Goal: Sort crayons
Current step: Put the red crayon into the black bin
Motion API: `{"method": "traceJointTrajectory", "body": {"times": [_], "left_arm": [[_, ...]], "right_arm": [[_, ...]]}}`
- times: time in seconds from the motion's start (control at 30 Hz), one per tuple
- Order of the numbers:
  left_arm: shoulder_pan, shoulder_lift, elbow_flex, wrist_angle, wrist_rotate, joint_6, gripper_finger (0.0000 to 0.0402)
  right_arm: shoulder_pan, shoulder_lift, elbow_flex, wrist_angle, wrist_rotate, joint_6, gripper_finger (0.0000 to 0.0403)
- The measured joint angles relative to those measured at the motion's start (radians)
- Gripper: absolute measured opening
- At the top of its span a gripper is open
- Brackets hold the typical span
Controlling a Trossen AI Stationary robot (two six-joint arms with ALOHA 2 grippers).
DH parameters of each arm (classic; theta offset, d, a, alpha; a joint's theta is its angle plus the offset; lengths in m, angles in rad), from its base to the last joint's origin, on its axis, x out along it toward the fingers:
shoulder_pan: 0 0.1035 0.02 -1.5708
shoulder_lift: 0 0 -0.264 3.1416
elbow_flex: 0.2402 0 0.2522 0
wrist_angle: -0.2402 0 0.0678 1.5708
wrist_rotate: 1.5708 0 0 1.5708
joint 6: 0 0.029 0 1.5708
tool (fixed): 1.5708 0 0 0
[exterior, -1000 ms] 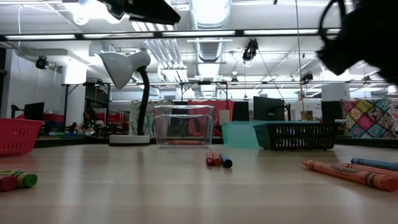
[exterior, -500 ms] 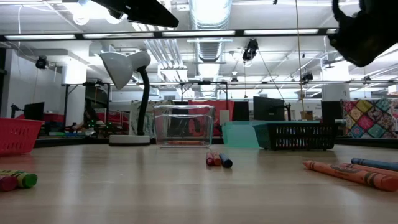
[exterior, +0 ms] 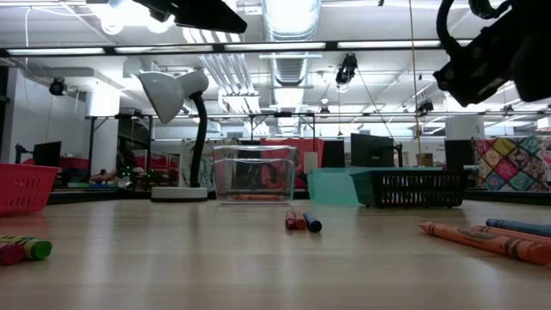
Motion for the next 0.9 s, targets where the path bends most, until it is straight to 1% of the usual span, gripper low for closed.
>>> {"method": "traceJointTrajectory", "body": {"times": [0.13,0.27,0.53,0.9], "left_arm": [[-0.011,0.000,0.000,0.000,0.000,-0.013,0.0153],[-0.020,0.000,-0.001,-0.002,0.000,-0.025,0.0153],[-0.022,0.000,-0.001,-0.006,0.000,-0.027,0.0153],[-0.022,0.000,-0.002,-0.006,0.001,-0.028,0.0153]], "right_arm": [[-0.001,-0.001,-0.001,0.024,0.048,-0.005,0.0100],[-0.001,-0.001,-0.002,0.024,0.100,-0.014,0.0101],[-0.001,-0.001,-0.027,0.041,0.127,-0.011,0.0101],[-0.001,-0.004,-0.102,0.138,0.137,-0.012,0.0095]]}}
